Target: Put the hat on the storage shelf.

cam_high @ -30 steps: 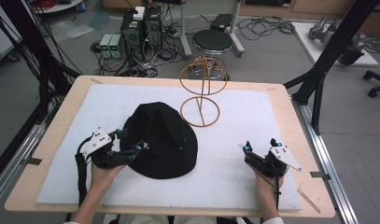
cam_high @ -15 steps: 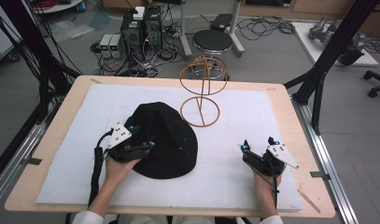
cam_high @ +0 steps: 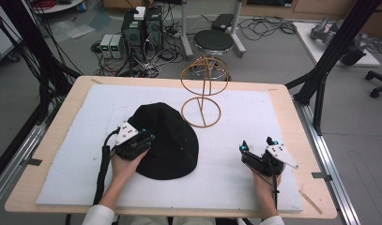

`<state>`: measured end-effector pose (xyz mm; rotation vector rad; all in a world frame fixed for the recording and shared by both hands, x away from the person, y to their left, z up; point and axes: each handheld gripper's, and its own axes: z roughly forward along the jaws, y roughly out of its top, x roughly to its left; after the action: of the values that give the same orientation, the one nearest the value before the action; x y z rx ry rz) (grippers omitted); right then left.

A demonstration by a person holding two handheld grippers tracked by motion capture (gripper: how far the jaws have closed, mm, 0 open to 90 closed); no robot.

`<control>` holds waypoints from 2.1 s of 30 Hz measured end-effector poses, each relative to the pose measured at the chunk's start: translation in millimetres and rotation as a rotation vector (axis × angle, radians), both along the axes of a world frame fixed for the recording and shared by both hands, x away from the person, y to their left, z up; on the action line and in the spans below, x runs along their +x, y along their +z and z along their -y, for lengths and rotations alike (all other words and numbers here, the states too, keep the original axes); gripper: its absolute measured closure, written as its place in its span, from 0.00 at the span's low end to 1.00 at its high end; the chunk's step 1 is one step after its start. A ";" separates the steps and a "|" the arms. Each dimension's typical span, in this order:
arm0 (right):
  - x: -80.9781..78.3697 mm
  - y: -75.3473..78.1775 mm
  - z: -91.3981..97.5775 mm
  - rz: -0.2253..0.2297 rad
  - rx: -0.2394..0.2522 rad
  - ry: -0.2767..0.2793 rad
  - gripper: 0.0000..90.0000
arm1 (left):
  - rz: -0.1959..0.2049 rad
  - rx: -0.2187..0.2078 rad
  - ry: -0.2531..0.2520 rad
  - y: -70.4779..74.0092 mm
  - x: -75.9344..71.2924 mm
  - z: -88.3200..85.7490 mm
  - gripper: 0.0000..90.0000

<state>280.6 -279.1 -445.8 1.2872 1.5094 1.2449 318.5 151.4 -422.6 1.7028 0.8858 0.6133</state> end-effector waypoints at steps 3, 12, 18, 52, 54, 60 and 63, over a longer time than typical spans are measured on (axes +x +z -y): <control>0.1 0.0 -0.5 0.000 -0.003 -0.004 0.08 | -0.020 -0.019 0.000 -0.6 2.1 -1.0 0.91; -0.8 0.5 -1.1 0.004 0.001 -0.001 0.08 | -0.008 -0.031 -0.012 1.6 0.6 -3.4 0.95; -1.4 0.6 -0.9 0.010 -0.010 0.004 0.08 | 0.017 -0.059 -0.007 6.6 -1.8 -8.5 0.95; -3.7 1.5 -3.2 0.024 -0.014 0.011 0.08 | 0.280 -0.300 -0.074 83.9 -11.9 -41.6 0.95; -4.1 1.6 -2.8 0.023 -0.012 0.011 0.08 | 0.296 -0.306 -0.082 90.0 -11.7 -42.6 0.95; -4.6 1.8 -3.2 0.024 -0.011 0.009 0.08 | 0.323 -0.349 -0.081 103.9 -8.4 -42.3 0.95; -4.7 1.9 -3.3 0.028 -0.011 0.007 0.08 | 0.338 -0.351 -0.096 109.5 -5.5 -37.8 0.95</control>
<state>275.9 -275.8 -443.9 1.2528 1.5007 1.2523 313.0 189.2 -313.1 1.2719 0.6236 0.6177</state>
